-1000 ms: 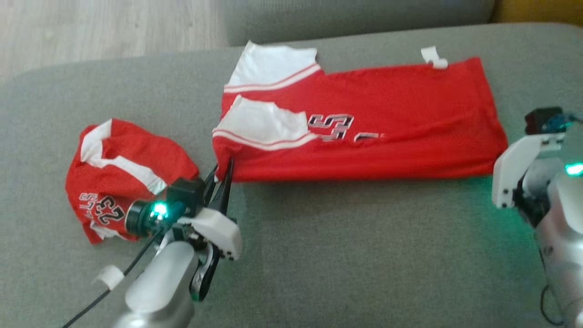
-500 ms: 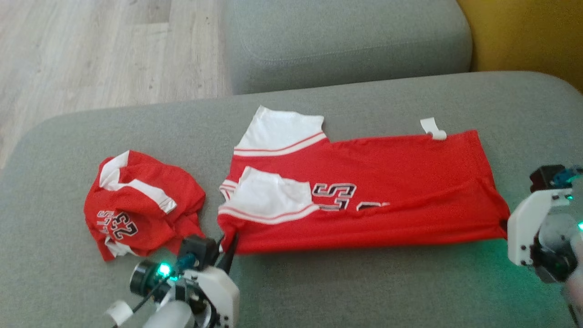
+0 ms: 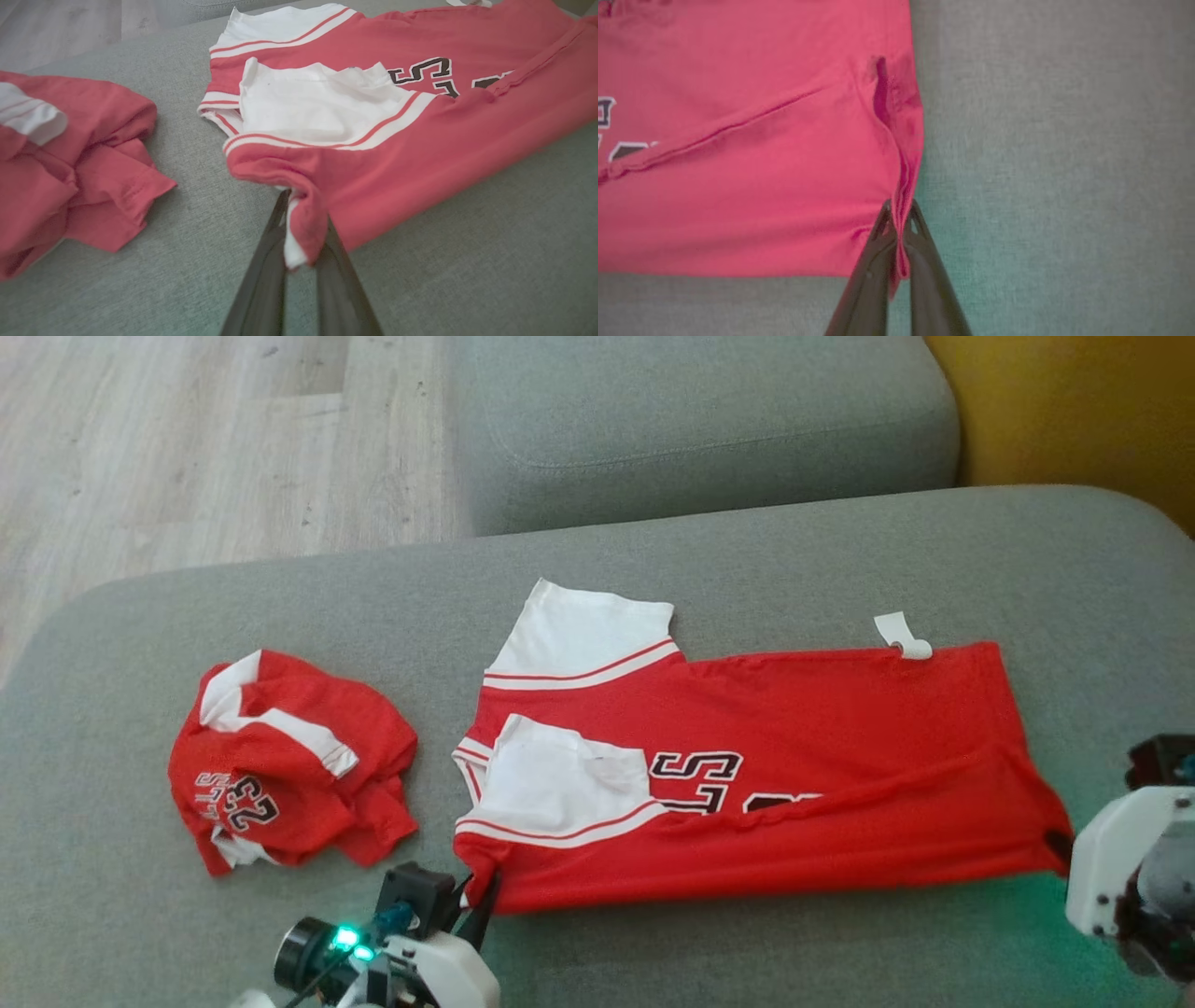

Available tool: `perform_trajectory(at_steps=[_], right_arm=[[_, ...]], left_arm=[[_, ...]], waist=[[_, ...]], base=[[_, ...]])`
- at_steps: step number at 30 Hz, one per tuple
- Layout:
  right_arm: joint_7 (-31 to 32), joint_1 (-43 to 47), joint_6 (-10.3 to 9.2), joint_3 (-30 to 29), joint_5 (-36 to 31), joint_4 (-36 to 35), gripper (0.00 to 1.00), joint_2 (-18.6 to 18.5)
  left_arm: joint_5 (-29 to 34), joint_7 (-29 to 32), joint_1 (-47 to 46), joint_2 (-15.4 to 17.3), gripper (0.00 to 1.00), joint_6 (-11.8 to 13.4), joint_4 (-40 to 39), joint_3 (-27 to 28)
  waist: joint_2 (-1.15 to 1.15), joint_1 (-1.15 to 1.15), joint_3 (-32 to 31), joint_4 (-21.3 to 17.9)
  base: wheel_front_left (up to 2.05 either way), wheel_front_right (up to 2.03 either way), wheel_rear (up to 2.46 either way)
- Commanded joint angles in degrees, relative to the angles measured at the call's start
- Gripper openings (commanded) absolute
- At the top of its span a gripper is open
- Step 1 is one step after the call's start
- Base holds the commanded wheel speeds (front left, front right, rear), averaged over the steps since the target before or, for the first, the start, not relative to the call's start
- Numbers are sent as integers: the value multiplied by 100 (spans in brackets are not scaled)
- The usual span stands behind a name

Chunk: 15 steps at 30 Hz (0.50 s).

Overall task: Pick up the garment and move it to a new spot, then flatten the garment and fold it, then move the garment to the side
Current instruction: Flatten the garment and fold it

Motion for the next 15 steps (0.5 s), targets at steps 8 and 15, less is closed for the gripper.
perform_trajectory(at_steps=[8, 15], right_arm=[[-1320, -102, -4, -761, -66, -1103, 100, 534], [-3243, 175, -4, -792, -204, -2399, 100, 1093]], left_arm=[[-48, -275, -342, 125, 100, 340, -326, 442], [-58, -1511, -420, -11, 100, 672, -749, 940]], waist=[[0, 0, 111, -48], [0, 0, 173, -179]], base=[[0, 0, 0], [0, 0, 0]])
